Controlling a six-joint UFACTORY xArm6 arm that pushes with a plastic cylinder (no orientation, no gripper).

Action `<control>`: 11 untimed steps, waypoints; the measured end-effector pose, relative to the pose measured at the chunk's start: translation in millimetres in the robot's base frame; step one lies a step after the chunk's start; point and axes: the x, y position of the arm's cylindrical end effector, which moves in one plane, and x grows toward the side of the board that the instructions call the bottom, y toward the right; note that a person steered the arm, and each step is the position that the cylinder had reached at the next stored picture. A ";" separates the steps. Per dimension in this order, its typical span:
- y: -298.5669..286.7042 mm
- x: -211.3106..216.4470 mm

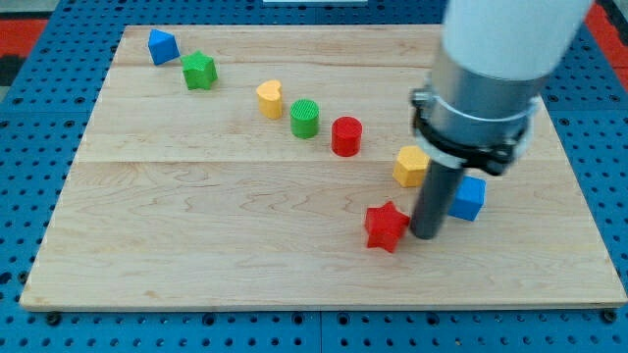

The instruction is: Move the blue cube into the red circle

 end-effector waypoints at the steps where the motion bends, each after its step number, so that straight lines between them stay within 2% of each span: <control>1: -100.3 1.6; 2: -104.5 -23.8; 3: -60.2 -46.6; 4: -4.3 -2.8; 5: 111.0 -23.7; 7: 112.8 -73.6; 8: 69.7 -90.7; 9: 152.8 -90.4; 10: 166.6 -127.5; 11: 49.4 -137.0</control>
